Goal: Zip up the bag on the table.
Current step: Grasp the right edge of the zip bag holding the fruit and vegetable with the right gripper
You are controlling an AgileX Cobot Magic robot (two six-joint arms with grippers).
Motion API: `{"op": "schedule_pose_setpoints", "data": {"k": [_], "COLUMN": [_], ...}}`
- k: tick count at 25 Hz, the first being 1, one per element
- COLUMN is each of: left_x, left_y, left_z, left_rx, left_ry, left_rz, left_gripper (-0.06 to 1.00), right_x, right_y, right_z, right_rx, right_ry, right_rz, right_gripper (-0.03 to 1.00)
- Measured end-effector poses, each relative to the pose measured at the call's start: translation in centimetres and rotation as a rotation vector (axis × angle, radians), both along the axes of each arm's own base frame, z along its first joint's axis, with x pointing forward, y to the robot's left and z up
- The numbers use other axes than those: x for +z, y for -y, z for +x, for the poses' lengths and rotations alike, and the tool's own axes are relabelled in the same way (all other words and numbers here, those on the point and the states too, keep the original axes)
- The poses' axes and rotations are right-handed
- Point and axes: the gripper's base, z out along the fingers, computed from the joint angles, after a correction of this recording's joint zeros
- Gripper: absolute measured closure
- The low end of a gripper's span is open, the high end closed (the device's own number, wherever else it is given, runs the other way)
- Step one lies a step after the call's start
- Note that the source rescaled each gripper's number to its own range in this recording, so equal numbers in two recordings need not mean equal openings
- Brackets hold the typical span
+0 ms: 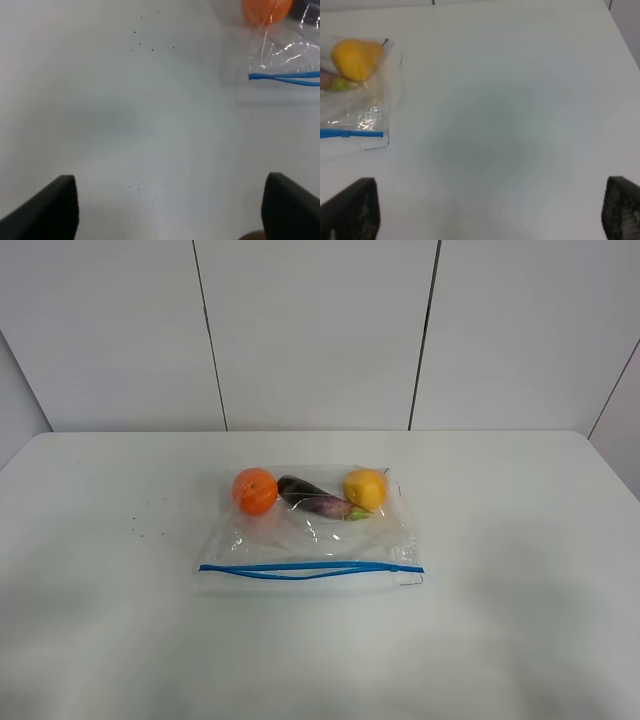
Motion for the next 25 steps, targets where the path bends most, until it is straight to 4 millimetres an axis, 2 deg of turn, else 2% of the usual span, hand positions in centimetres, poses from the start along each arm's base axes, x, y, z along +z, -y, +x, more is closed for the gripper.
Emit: {"op": "schedule_pose_setpoints", "data": {"k": [9,12,15,19,23,24,25], "left_x": [0.0,0.0,0.0,0.0,0.0,0.0,0.0], "left_y": [0.0,0.0,0.0,0.0,0.0,0.0,0.0], "left_z": [0.0,0.0,0.0,0.0,0.0,0.0,0.0], "left_rx": [0.0,0.0,0.0,0.0,0.0,0.0,0.0], "left_ry": [0.0,0.0,0.0,0.0,0.0,0.0,0.0], "left_rz": [0.0,0.0,0.0,0.0,0.0,0.0,0.0], "left_gripper": [-0.06,-0.06,-0.06,-0.06,-0.06,-0.06,-0.06], "right_x": [0.0,1.1,3.7,6.8,7.7,7.7,7.4], "right_y": [0.0,0.0,-0.1,-0.4,-1.0,-1.0,-1.1], "right_z": [0.1,0.8,3.1,8.1,14.1,14.1,15.7], "right_rx": [0.0,0.0,0.002,0.018,0.044,0.044,0.053], "right_ry": [-0.004,-0.04,-0.118,-0.25,-0.402,-0.402,-0.447], "right_rz": [0.0,-0.001,-0.006,0.018,0.065,0.065,0.072], "right_gripper": [-0.01,-0.01,-0.01,-0.01,-0.01,-0.01,-0.01]}}
